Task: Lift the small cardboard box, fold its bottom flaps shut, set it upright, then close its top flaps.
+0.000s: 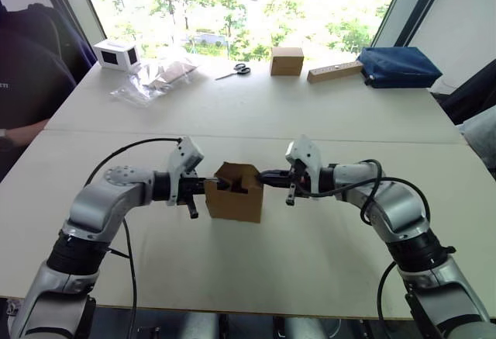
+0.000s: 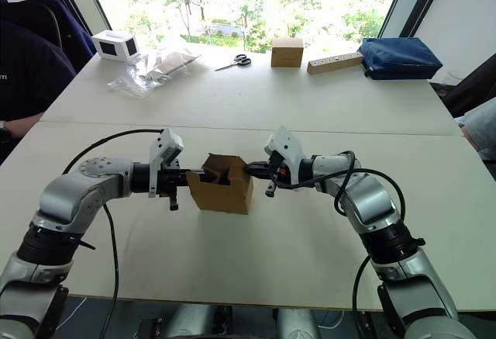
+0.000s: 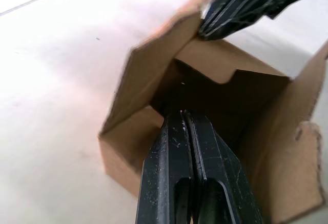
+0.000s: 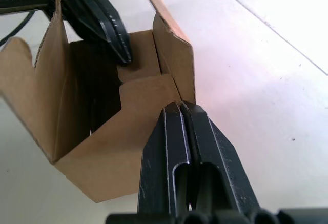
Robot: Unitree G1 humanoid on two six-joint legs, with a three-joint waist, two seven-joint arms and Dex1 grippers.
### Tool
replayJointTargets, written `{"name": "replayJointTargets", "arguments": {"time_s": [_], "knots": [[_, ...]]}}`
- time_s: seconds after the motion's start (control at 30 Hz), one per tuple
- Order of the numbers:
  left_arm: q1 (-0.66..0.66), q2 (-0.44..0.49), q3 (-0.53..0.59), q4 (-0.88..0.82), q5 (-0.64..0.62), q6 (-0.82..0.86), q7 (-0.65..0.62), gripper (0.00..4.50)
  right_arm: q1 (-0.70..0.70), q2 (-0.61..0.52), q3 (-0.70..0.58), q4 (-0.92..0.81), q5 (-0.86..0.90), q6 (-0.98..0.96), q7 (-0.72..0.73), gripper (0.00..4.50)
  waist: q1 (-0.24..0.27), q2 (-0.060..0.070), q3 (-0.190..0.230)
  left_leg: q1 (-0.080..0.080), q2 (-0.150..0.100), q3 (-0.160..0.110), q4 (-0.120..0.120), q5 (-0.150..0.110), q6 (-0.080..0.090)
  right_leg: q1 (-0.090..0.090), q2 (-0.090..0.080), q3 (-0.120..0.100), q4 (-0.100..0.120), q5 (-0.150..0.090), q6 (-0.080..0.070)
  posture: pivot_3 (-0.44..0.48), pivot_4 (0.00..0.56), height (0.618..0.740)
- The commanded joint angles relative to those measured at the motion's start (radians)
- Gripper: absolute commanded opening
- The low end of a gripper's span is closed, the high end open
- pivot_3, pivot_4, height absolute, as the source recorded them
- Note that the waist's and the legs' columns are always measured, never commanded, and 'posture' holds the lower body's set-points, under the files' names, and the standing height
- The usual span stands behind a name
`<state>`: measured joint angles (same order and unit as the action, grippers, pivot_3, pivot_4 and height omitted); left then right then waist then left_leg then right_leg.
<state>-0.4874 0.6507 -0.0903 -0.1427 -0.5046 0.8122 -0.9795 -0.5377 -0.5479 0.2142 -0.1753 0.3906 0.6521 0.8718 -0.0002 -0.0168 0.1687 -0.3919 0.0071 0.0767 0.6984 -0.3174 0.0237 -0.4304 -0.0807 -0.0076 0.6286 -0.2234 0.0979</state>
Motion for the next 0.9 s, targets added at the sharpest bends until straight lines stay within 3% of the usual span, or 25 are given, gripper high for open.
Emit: {"name": "replayJointTargets", "arguments": {"time_s": [0.03,0.63,0.77,0.9], "knots": [[-0.027,0.0,0.048,0.002,-0.025,-0.013,-0.001,0.02,-0.01,0.011,-0.058,-0.052,0.044,0.014,-0.005,0.0,-0.001,0.0,0.0,0.0,0.0,0.0,0.0,0.0,0.0,0.0,0.0,0.0,0.0,0.0,0.0,0.0,0.15,0.74],[-0.079,0.009,0.112,-0.019,-0.134,0.045,-0.005,0.02,0.038,0.004,-0.127,-0.144,0.116,0.086,-0.026,0.0,-0.012,0.0,0.0,0.0,0.0,0.0,-0.001,0.0,0.0,0.0,-0.001,0.0,0.0,0.0,0.0,0.0,0.15,0.74],[-0.11,0.026,0.175,0.041,-0.159,0.037,-0.017,0.02,0.075,-0.035,-0.232,-0.298,0.239,0.177,-0.045,0.0,-0.008,0.0,0.001,-0.001,0.0,0.0,-0.001,0.0,0.0,0.0,-0.001,0.0,-0.001,0.0,0.0,0.0,0.15,0.74],[-0.172,-0.003,0.189,0.192,-0.132,-0.025,-0.023,0.02,0.1,-0.056,-0.232,-0.418,0.304,0.25,-0.081,0.0,-0.011,0.0,0.001,-0.001,0.0,0.0,-0.001,0.0,0.0,0.0,-0.001,0.0,-0.001,0.0,0.0,0.0,0.15,0.74]]}}
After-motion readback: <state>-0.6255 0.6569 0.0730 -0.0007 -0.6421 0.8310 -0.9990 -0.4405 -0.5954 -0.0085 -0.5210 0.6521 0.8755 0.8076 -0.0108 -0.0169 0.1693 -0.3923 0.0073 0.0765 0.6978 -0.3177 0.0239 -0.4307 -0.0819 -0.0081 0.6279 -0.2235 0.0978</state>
